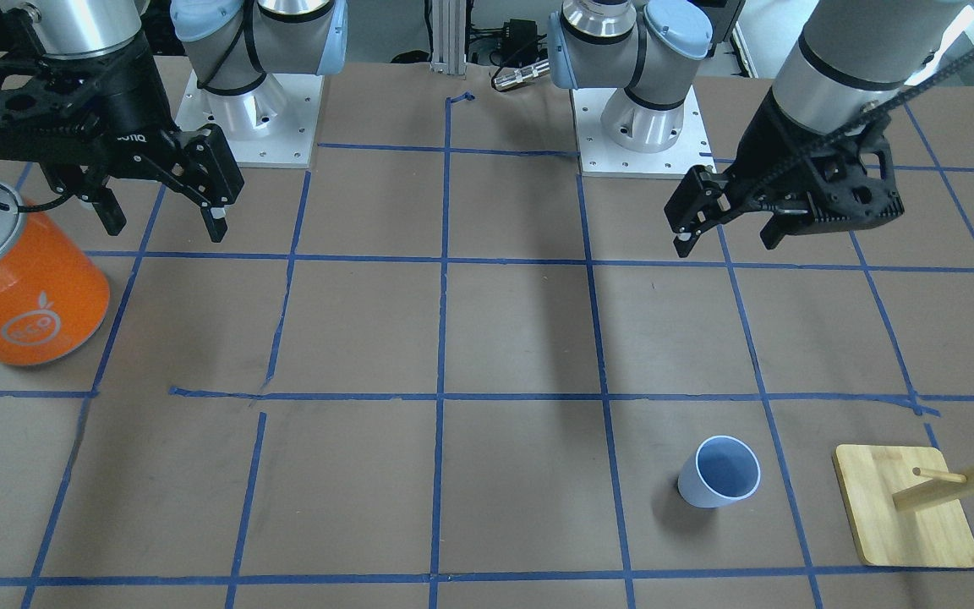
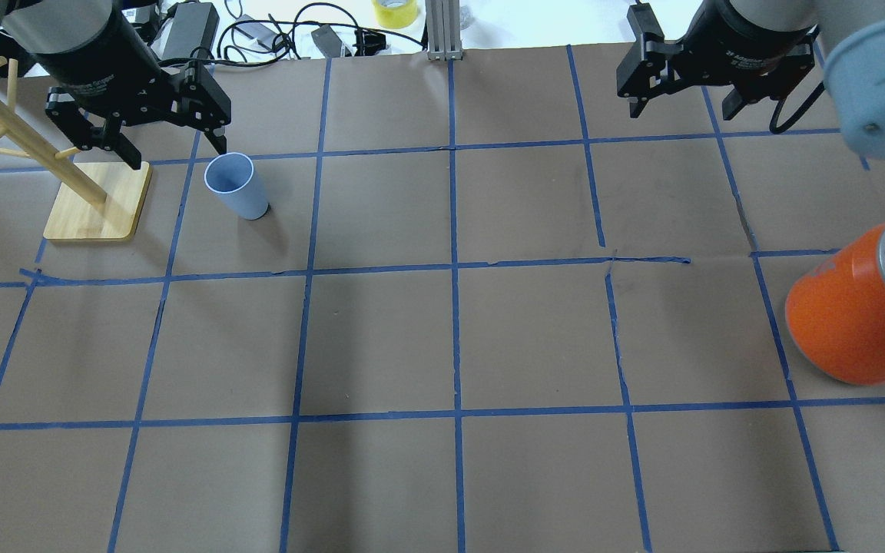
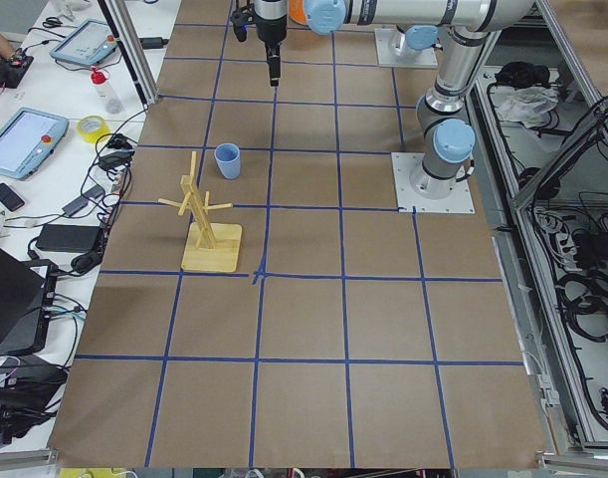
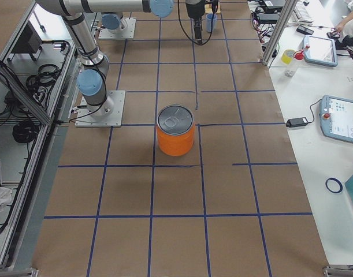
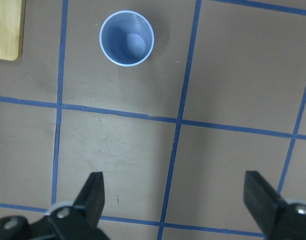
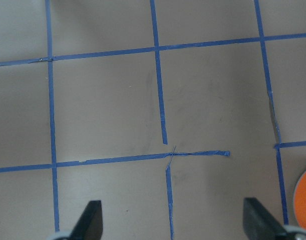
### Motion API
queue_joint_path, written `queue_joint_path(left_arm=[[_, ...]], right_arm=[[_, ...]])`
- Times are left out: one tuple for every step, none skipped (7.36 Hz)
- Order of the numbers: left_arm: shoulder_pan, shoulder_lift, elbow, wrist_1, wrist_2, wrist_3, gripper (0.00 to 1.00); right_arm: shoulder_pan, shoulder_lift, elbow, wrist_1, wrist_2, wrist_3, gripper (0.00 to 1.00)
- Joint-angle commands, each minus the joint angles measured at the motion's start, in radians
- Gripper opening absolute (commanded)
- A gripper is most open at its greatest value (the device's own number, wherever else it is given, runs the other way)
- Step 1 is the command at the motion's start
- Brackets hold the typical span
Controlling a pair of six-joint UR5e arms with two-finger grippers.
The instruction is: Flip cup
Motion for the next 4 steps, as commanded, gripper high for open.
queue_joint_path(left_arm=[[-0.009, 0.054, -0.066, 0.005, 0.008, -0.006, 1.0], [-0.012, 0.06, -0.067, 0.007, 0.003, 0.0, 1.0], [-0.02, 0.074, -0.069, 0.006, 0.007, 0.006, 1.0], [-0.02, 0.074, -0.069, 0.006, 0.009, 0.006, 1.0]], right_arm=[[-0.001, 0.003, 0.004, 0.001, -0.001, -0.004, 1.0], [-0.001, 0.004, 0.002, 0.005, -0.001, -0.004, 1.0], [-0.009, 0.007, 0.001, 0.009, -0.006, -0.001, 1.0], [-0.007, 0.007, 0.001, 0.012, -0.001, -0.001, 1.0]])
